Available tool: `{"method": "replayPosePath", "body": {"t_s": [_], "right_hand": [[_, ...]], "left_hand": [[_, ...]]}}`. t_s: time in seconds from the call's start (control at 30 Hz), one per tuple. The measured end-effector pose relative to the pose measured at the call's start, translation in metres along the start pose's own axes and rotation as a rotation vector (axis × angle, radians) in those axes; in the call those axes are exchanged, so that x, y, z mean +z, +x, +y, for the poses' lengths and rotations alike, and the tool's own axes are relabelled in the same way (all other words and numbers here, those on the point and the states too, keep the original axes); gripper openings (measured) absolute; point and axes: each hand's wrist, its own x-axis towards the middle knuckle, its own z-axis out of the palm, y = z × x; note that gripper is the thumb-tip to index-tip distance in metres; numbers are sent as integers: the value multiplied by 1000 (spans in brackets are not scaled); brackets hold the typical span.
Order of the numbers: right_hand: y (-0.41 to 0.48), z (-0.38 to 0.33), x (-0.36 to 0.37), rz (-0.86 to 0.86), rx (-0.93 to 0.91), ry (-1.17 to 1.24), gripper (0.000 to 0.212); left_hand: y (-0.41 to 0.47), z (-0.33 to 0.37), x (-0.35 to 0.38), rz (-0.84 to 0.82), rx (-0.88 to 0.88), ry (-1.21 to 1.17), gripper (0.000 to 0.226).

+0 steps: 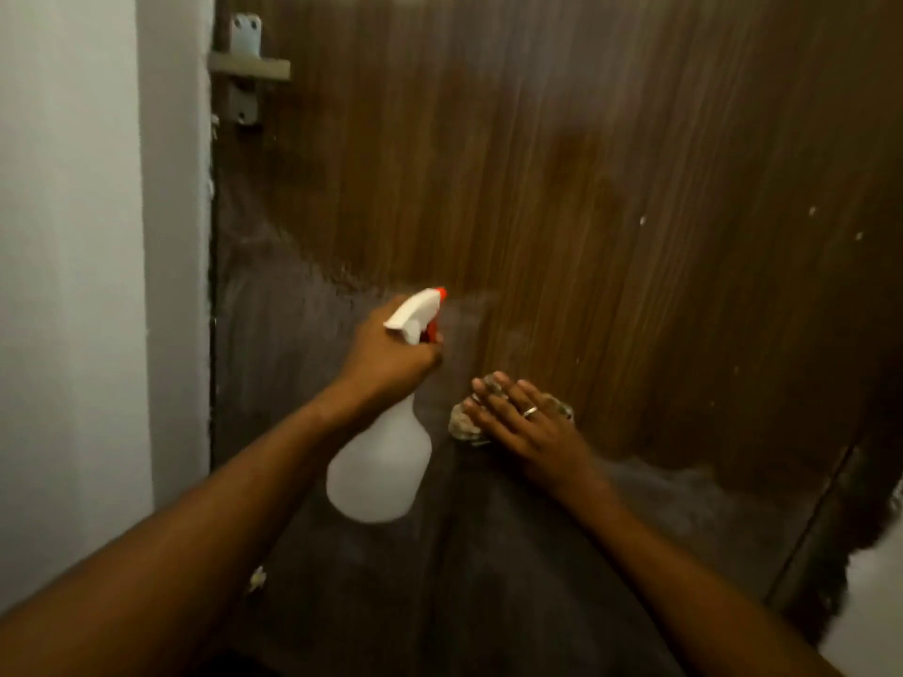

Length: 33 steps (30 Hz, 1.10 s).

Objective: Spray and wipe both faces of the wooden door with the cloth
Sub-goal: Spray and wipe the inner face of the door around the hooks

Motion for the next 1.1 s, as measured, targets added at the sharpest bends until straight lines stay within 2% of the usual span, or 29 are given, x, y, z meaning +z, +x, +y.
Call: {"method": "replayPosePath", "body": {"t_s": [0.07,0.13,0.2,0.3,0.4,0.5,0.57,0.63,0.7,0.77,0.83,0.97,1.1], "right_hand": [[-22,10,-11,15,59,-23,56],[-16,30,-22,67,261,-57,57],[22,47,-27,164,468,-63,54],[100,40,-22,261,557,-58,55],[135,3,0,261,486,-39,53],[101,-45,25,89,193,33,53],[62,-53,28,14,72,36,52],[37,-39,18,36,119,16,56],[40,-13,4,94,289,-27,57],[74,5,-2,189,456,-57,51],[124,1,3,273,510,-49,48],[192,-43,39,255,307,-28,47],[166,-95,64,87,83,69,49]], "left_hand": [[-2,-8,-6,-28,-32,25,62],[-2,-15,-12,-30,-44,46,63],[-1,-19,-18,-23,-54,55,62],[-1,-22,-27,-5,-68,68,63],[2,-25,-38,15,-54,59,64],[6,-31,-46,28,-56,44,65],[8,-36,-51,25,-59,46,64],[12,-40,-56,32,-67,50,63],[16,-45,-63,50,-68,55,63],[23,-50,-69,79,-67,58,62],[30,-53,-75,103,-75,61,63],[39,-61,-91,118,-70,66,64],[39,-72,-112,134,-92,76,62]]}}
